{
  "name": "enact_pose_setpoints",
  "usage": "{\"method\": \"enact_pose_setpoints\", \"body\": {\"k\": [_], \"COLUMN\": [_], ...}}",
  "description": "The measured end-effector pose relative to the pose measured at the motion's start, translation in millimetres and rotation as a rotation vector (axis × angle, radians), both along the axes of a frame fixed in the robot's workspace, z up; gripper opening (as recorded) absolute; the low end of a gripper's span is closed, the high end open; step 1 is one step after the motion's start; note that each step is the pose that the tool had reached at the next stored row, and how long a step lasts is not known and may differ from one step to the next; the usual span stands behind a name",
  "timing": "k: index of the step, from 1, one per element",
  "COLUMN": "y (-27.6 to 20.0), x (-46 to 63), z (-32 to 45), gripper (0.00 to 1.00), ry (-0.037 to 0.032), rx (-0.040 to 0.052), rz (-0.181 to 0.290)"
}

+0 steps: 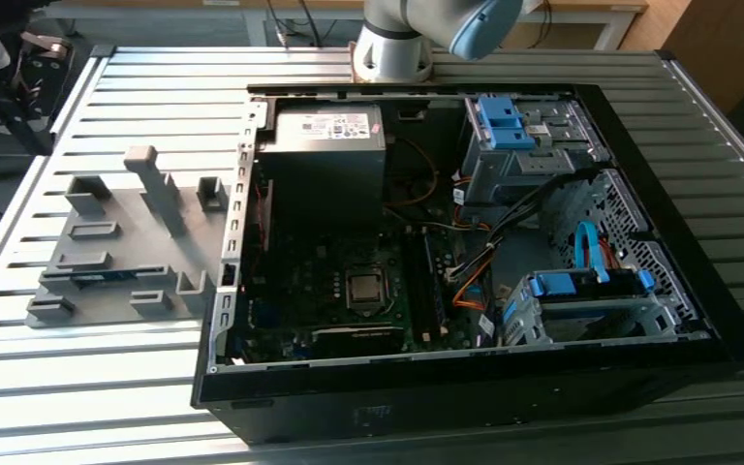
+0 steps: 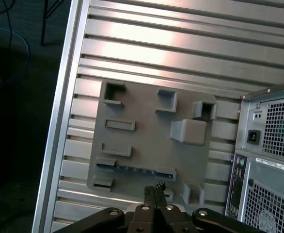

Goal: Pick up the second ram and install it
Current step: 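Pick up the second ram and move it above second insertion slot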

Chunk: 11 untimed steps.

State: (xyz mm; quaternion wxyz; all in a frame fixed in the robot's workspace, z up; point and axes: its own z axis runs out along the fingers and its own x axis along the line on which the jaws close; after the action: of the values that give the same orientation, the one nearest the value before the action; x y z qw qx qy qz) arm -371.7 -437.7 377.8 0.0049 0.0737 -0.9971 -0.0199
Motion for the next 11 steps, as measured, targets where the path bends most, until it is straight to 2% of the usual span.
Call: {"method": "enact_pose_setpoints", "body": {"k": [11], "y": [0.0], "x": [-0.9], "z": [-0.3], "gripper": [0.11], "ry": [-0.0002], "rx": [0.0002], "rz": [0.106]}}
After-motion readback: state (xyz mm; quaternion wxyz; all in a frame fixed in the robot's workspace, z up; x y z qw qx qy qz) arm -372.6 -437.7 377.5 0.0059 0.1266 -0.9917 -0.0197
